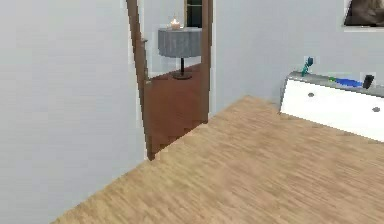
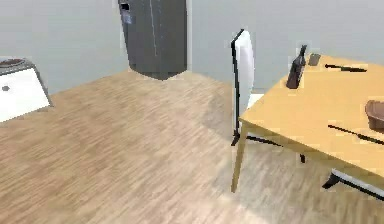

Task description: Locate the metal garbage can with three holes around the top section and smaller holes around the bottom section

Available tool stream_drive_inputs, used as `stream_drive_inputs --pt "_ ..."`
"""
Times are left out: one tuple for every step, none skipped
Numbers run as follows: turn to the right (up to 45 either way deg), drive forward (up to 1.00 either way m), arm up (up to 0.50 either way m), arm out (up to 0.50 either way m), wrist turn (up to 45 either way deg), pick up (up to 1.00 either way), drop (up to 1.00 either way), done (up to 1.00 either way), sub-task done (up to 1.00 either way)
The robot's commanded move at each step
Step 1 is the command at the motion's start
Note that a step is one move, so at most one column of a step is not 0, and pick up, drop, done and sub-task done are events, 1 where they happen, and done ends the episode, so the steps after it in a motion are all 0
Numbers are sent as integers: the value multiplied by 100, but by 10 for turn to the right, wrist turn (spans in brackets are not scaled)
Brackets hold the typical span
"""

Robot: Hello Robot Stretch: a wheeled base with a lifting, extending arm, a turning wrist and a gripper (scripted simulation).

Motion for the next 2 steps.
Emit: stream_drive_inputs --pt "0 100 0 0 0 0 0 0 0" --pt "-30 0 0 0 0 0 0 0 0"
